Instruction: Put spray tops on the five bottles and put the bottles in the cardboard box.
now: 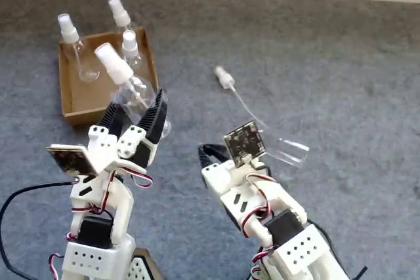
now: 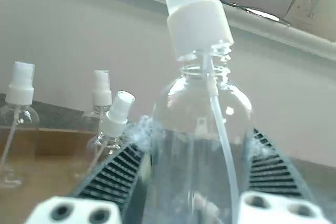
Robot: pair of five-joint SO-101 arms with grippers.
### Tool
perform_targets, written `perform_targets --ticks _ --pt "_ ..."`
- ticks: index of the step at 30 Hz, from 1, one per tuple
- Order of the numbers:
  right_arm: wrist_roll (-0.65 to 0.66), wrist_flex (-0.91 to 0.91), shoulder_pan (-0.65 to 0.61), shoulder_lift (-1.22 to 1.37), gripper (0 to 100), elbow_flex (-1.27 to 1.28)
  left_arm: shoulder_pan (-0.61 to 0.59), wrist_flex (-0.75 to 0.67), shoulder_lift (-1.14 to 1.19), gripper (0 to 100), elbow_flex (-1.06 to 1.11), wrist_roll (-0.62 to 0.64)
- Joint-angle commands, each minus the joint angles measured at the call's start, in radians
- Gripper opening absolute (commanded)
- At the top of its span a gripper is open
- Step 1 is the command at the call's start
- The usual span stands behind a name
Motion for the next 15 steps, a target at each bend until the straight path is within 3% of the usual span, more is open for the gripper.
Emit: perform_targets --ticks 1,7,15 --pt "0.011 -0.030 -0.059 -0.013 1.2 -0.013 -0.008 -0.021 -0.012 15 0.021 0.163" --pt "0.006 -0.036 -0.119 -0.044 1.2 -0.015 0.071 -0.020 -0.008 15 0.021 0.195" --pt "0.009 -0.036 -0.131 -0.383 1.2 0.107 0.171 -0.020 -0.008 15 0.021 0.195"
